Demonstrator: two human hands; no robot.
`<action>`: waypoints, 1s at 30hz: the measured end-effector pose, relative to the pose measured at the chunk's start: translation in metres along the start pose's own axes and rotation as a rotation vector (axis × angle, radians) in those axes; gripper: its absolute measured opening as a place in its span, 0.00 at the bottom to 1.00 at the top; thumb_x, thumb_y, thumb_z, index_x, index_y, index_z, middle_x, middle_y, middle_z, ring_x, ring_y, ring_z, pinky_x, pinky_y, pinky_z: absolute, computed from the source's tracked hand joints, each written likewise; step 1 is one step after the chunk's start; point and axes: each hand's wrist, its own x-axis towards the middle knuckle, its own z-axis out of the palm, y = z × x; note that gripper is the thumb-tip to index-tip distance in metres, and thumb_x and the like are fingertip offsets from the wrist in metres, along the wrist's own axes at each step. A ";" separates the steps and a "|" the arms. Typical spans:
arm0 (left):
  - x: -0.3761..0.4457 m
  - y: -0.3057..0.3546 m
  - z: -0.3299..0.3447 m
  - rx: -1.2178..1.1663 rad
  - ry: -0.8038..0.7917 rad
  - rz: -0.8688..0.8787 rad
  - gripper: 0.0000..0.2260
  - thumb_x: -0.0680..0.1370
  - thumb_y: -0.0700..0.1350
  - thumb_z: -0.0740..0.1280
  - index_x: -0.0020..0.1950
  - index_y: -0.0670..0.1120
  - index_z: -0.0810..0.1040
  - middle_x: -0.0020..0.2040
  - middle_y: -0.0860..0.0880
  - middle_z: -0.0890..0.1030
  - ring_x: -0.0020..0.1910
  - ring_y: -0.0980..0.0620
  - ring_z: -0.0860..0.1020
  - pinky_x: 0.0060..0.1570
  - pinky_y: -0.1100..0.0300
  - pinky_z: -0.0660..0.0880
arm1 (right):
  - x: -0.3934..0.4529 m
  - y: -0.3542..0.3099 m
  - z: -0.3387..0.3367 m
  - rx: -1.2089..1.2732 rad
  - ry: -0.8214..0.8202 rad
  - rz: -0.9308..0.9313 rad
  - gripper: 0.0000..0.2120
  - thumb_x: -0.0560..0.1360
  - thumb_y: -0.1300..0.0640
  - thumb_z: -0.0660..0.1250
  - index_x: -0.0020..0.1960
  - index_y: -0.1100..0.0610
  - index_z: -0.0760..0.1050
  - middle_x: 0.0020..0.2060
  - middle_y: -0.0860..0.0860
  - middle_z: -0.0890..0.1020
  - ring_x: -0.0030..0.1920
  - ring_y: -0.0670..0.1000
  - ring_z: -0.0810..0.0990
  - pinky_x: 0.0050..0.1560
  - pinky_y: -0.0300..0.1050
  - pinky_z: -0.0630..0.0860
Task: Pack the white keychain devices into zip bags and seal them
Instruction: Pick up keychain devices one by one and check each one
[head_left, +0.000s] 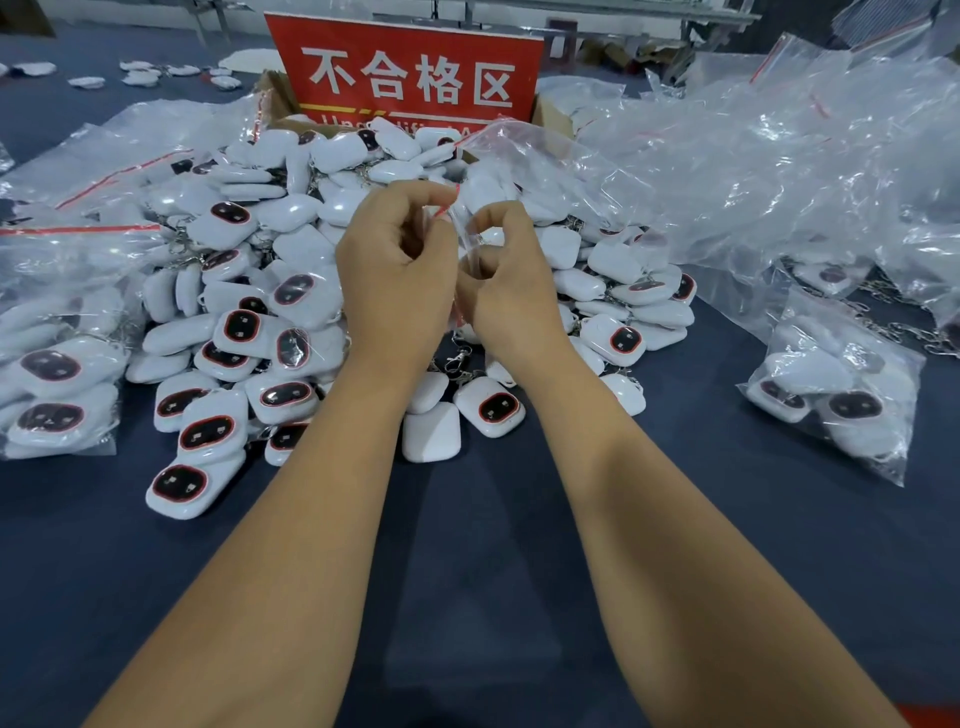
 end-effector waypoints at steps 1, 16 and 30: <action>0.001 -0.001 0.000 0.024 -0.025 -0.009 0.09 0.74 0.41 0.63 0.47 0.54 0.80 0.39 0.55 0.77 0.36 0.57 0.73 0.41 0.62 0.71 | 0.000 0.000 -0.001 0.012 -0.030 0.023 0.10 0.76 0.68 0.63 0.52 0.56 0.67 0.28 0.53 0.74 0.25 0.49 0.73 0.28 0.41 0.72; 0.008 -0.016 -0.002 0.099 0.008 -0.118 0.16 0.80 0.37 0.55 0.49 0.54 0.79 0.43 0.46 0.75 0.38 0.52 0.70 0.42 0.58 0.67 | 0.011 0.017 -0.020 -1.097 0.136 -0.060 0.22 0.74 0.65 0.58 0.67 0.55 0.72 0.61 0.53 0.77 0.64 0.57 0.68 0.63 0.49 0.59; 0.007 -0.013 0.001 0.173 -0.021 -0.136 0.19 0.79 0.34 0.55 0.44 0.54 0.79 0.49 0.48 0.76 0.44 0.51 0.74 0.44 0.60 0.68 | 0.013 0.013 -0.020 -0.555 0.177 -0.032 0.21 0.72 0.72 0.59 0.56 0.55 0.80 0.58 0.55 0.75 0.59 0.53 0.75 0.55 0.39 0.73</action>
